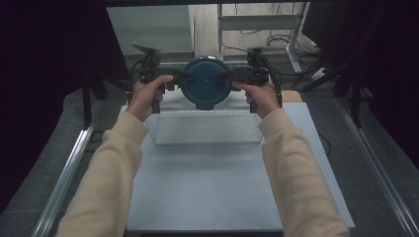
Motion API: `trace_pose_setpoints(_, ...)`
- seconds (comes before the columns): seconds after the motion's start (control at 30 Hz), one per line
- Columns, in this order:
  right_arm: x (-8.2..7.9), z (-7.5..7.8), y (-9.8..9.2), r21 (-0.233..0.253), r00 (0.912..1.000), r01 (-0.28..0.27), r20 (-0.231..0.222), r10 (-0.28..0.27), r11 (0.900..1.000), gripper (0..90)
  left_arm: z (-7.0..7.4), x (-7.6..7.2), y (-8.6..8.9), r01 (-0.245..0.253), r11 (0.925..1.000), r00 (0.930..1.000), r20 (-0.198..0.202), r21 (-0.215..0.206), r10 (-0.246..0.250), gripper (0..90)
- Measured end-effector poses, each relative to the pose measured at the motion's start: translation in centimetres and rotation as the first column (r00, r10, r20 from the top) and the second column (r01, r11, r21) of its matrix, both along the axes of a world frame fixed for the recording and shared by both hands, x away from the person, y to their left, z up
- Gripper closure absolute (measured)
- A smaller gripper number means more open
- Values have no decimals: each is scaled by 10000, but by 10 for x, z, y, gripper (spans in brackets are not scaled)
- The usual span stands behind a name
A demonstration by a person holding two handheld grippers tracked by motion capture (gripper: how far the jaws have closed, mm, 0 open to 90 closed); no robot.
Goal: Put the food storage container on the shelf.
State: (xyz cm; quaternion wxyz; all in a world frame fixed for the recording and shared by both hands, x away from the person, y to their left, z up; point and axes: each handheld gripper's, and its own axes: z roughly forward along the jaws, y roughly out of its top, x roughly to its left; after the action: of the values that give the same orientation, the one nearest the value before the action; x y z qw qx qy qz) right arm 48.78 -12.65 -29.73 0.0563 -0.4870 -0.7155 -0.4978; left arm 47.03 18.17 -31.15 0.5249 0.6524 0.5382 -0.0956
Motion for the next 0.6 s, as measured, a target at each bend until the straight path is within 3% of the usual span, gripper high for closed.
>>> trace_pose_setpoints(0.17, 17, -14, -4, 723, 9953, 535, -845, -473, 9959, 341, -11, 12, -1, -285, 9988, 9983, -517, -406, 264, 370)
trace_pose_setpoints(0.33, 23, -19, -4, 874, 9916, 864, -1043, -771, 9924, 347, -21, 21, 0, -443, 9957, 9958, -832, -808, 375, 359)
trace_pose_setpoints(0.5, 21, -19, -3, 810, 9920, 997, -855, -927, 9917, 347, -25, 22, -1, -456, 9943, 9978, -515, -965, 408, 348)
trace_pose_setpoints(0.6, 17, -18, -2, 665, 9916, 1095, -762, -1044, 9918, 326, -23, 19, -3, -464, 9969, 9988, -207, -638, 452, 326)
